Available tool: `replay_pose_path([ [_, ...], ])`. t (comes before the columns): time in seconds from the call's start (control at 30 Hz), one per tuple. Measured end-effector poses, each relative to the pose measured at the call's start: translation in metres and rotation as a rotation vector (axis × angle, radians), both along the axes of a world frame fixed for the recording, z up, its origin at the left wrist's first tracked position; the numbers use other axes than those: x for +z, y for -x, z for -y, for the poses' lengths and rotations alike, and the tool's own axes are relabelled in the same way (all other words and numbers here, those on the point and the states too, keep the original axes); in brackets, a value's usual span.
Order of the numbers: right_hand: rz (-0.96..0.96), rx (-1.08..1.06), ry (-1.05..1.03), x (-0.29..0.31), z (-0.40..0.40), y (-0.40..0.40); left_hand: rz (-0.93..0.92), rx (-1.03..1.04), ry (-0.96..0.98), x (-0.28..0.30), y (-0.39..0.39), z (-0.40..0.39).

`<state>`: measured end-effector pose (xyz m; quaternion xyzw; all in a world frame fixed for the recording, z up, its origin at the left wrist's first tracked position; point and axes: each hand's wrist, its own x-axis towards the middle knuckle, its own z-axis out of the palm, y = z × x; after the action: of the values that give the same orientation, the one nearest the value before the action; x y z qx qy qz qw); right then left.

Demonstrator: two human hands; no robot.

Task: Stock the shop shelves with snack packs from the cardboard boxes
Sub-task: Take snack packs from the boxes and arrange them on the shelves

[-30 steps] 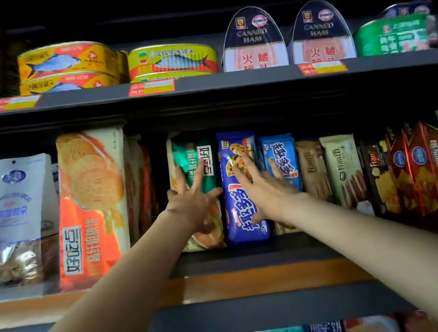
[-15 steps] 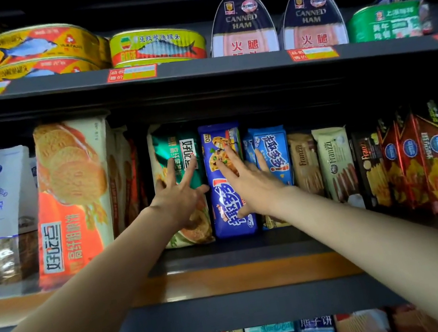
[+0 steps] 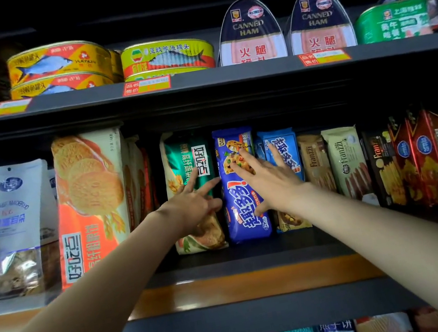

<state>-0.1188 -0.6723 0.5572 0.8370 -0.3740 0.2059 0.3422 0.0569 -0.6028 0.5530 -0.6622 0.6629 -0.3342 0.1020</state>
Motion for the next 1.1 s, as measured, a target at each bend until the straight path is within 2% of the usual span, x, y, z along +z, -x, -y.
replay_pose_path([
  [0.17, -0.043, -0.019, 0.026, 0.006, -0.004, 0.002, 0.074, -0.011, -0.003, -0.001, -0.008, -0.001],
  [0.33, -0.038, -0.002, 0.037, 0.002, -0.006, 0.001, 0.052, -0.01, -0.034, 0.001, 0.005, -0.011],
  [0.5, -0.024, -0.011, 0.029, -0.006, -0.009, 0.005, 0.141, -0.052, -0.049, 0.001, 0.007, -0.015],
  [0.67, 0.014, 0.004, 0.002, -0.005, -0.008, 0.005, 0.027, -0.117, 0.022, 0.002, 0.003, -0.02],
  [0.97, 0.111, 0.12, -0.033, -0.001, -0.006, 0.01, 0.04, -0.174, 0.188, 0.005, -0.001, -0.024],
  [1.1, 0.153, 0.136, -0.058, 0.0, -0.001, 0.014, -0.042, -0.243, 0.272, 0.009, 0.009, -0.02],
])
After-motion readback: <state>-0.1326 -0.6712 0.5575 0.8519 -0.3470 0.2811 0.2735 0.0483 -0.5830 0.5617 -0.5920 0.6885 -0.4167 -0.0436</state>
